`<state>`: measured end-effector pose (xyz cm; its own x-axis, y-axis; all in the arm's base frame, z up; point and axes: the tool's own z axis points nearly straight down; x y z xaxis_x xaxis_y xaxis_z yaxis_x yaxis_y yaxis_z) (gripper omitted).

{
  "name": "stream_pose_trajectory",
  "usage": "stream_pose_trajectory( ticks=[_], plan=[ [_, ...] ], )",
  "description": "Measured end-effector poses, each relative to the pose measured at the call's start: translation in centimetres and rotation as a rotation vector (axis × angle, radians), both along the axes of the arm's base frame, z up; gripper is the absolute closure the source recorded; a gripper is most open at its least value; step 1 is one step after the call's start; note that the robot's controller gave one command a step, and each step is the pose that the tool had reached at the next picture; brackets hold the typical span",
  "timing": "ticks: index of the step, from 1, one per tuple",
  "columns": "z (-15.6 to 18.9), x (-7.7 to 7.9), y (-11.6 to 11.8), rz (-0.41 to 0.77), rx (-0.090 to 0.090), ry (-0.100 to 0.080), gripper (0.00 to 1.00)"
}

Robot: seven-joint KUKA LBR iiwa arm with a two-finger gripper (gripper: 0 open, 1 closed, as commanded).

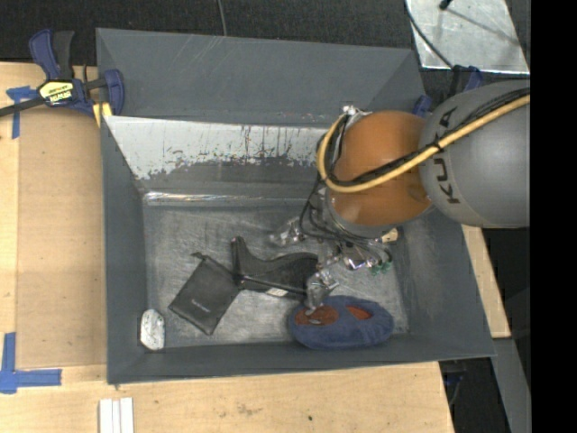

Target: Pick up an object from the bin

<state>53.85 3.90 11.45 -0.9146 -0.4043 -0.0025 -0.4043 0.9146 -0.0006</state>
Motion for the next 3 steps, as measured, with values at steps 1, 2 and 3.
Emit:
stream_pose_trajectory(
  ticks=[1, 2, 3],
  plan=[
    [0.7, -4.1, 0.9, -0.374, 0.003, -0.006, 0.0],
    [-3.5, 2.0, 0.7, -0.491, -0.009, 0.046, 0.0],
    [-3.8, -1.5, 0.8, -0.651, 0.004, 0.004, 0.0]
  ],
)
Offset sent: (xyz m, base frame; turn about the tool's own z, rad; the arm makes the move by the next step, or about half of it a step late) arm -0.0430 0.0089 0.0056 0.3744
